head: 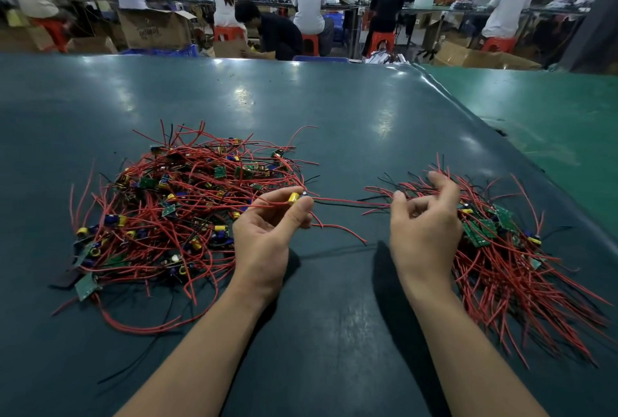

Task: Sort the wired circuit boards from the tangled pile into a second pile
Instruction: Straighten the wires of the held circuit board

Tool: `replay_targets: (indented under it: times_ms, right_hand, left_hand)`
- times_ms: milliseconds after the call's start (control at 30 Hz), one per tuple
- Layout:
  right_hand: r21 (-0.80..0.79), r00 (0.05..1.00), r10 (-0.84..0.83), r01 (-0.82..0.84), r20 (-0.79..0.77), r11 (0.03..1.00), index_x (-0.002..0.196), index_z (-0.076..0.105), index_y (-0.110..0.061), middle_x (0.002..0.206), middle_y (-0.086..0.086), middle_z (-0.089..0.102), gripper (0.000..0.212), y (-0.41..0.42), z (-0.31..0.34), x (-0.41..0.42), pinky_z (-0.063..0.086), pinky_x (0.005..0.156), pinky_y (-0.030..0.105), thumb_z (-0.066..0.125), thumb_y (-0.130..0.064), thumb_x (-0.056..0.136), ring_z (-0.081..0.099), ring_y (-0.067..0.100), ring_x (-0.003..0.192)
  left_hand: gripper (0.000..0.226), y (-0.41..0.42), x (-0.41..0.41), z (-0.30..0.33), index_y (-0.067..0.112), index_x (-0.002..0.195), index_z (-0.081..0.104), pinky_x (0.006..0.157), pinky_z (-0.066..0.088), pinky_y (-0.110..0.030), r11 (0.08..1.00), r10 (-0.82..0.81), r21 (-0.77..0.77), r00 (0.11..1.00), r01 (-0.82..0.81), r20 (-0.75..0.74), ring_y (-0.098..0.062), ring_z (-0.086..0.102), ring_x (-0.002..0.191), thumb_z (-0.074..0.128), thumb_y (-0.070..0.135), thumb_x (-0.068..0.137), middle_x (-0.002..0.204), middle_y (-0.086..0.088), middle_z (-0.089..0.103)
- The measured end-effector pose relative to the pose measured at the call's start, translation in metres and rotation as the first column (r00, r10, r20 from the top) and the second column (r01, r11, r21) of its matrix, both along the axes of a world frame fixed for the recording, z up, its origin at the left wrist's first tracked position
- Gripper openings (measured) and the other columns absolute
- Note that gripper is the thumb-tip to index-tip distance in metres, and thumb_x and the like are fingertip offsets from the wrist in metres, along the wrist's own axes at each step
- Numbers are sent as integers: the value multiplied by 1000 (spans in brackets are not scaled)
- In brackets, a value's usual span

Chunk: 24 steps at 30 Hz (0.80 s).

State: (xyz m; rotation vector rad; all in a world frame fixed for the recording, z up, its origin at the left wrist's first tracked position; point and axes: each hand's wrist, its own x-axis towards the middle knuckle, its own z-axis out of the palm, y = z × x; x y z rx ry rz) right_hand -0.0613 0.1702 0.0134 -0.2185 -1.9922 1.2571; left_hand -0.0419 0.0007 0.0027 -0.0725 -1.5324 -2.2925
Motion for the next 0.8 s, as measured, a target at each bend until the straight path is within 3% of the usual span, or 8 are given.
replay_targets:
  times_ms: [100, 167, 300, 400, 467, 600, 700, 800]
  right_hand:
    - [-34, 995, -33, 30, -91, 999, 113, 55, -11, 60, -3, 47, 29, 4, 5, 3, 38, 63, 20, 68, -22, 90, 49, 9, 58]
    - [-15, 986, -20, 18, -165, 1000, 108, 57, -12, 61, -1, 46, 25, 3, 9, 6, 40, 61, 27, 67, -27, 91, 45, 12, 54]
    - [141, 946, 199, -168, -254, 976, 105, 68, -12, 70, 0, 57, 27, -11, 14, 13, 43, 62, 21, 60, -34, 94, 51, 13, 60]
    - [297, 854, 486, -422, -185, 856, 116, 68, -11, 77, 0, 59, 36, -26, 8, 21, 46, 60, 21, 63, -36, 91, 55, 16, 63]
    - [322, 791, 602, -545, -108, 774, 124, 64, -10, 83, -2, 61, 38, -35, 2, 24, 46, 60, 20, 66, -29, 91, 56, 12, 65]
    - [186, 770, 625, -600, -128, 778, 120, 67, -11, 92, -9, 68, 31, -43, -1, 26, 45, 70, 13, 64, -22, 91, 59, -5, 75]
    - [-26, 780, 600, -613, -180, 790, 102, 74, -17, 82, -10, 72, 15, -44, 5, 27, 47, 65, 15, 66, -12, 91, 61, 0, 66]
    - [-228, 762, 629, -647, -156, 727, 92, 76, -20, 65, -15, 67, 17, -40, 8, 26, 41, 52, 8, 66, -6, 91, 55, 0, 52]
  left_hand:
    - [28, 0, -2, 4, 12, 96, 72, 68, 54, -20, 993, 21, 116, 1000, -22, 7, -12, 65, 65, 75, 16, 68, 79, 0, 73]
    - [28, -1, -2, 6, 8, 97, 70, 71, 54, -18, 994, 71, 88, 997, -69, -18, -10, 68, 72, 74, 13, 70, 82, 2, 74]
    - [22, -2, 1, 7, -3, 95, 59, 90, 55, -28, 972, 171, -126, 965, -198, -198, -20, 69, 105, 75, -4, 80, 113, -7, 71]
    - [19, -2, 6, 6, -1, 92, 55, 88, 56, -41, 903, 215, -286, 912, -322, -348, -25, 71, 98, 72, -2, 82, 102, -8, 73]
    - [18, -5, 7, 4, 4, 97, 64, 82, 56, -38, 806, 191, -443, 881, -393, -433, -19, 70, 91, 74, 3, 83, 96, -2, 71]
    - [23, -11, 7, 0, 7, 106, 69, 81, 56, -44, 640, 95, -639, 870, -425, -483, -16, 69, 93, 70, 12, 83, 101, 0, 71]
    - [24, -8, 8, 0, 10, 108, 70, 80, 55, -45, 614, 25, -687, 879, -389, -475, -16, 68, 94, 71, 9, 84, 101, 2, 72]
    - [22, -5, 9, 0, 9, 107, 71, 80, 55, -42, 591, 21, -708, 885, -386, -465, -18, 68, 93, 70, 9, 85, 100, 1, 72]
